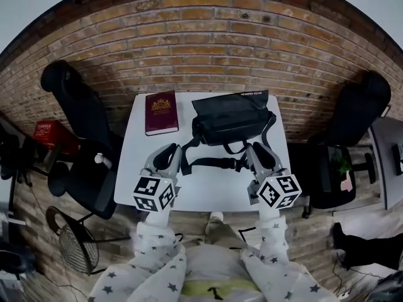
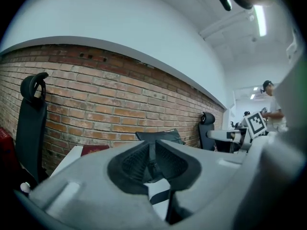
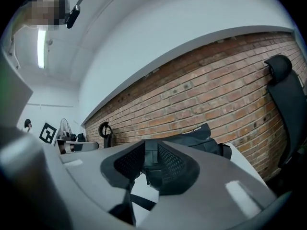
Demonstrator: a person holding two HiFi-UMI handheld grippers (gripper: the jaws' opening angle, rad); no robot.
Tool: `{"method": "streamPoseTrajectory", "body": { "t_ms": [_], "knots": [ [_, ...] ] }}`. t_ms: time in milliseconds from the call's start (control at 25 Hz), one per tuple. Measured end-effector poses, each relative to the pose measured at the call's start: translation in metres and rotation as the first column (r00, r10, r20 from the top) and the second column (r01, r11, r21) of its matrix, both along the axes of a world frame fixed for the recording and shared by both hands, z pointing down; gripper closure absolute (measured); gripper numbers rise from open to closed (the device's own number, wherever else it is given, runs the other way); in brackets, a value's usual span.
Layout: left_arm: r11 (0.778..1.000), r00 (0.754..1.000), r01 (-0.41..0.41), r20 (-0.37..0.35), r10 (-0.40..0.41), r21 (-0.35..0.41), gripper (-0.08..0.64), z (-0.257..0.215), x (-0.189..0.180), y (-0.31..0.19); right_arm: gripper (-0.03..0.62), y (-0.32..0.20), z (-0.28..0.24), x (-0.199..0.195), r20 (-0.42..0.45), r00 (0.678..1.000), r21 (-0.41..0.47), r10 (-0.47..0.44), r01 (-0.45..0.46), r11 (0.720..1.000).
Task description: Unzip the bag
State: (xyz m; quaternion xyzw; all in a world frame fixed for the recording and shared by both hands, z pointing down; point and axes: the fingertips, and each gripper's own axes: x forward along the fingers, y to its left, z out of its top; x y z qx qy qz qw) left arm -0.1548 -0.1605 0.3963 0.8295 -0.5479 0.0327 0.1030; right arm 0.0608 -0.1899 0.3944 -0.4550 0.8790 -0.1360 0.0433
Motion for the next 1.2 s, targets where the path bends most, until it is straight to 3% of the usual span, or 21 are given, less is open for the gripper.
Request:
{"method": "streamPoseTrajectory", "body": {
  "t_ms": [440, 640, 920, 1200],
  "knots": [
    [0.997, 0.998, 0.054, -0.007, -0.055, -0.050, 0.472, 0.023, 0.005, -0.066, 0.451, -0.059, 0.047, -0.043, 0.023, 0.987, -0.118, -0.160, 0.161, 0.980],
    [0.997, 0.999, 0.035, 0.015, -0.034, -0.071, 0.437, 0.032, 0.008, -0.096, 0.422, -0.068, 0.077, -0.070, 0.018, 0.976, -0.184, -0.215, 0.215, 0.959],
    [0.992, 0.999, -0.037, 0.013, 0.039, -0.119, 0.382, 0.051, 0.017, -0.127, 0.411, -0.069, 0.125, -0.101, -0.033, 0.976, -0.270, -0.214, 0.198, 0.942],
    [0.973, 0.990, -0.139, -0.012, 0.140, -0.182, 0.301, 0.080, 0.025, -0.154, 0.414, -0.071, 0.160, -0.129, -0.065, 0.978, -0.334, -0.198, 0.165, 0.928]
  ]
}}
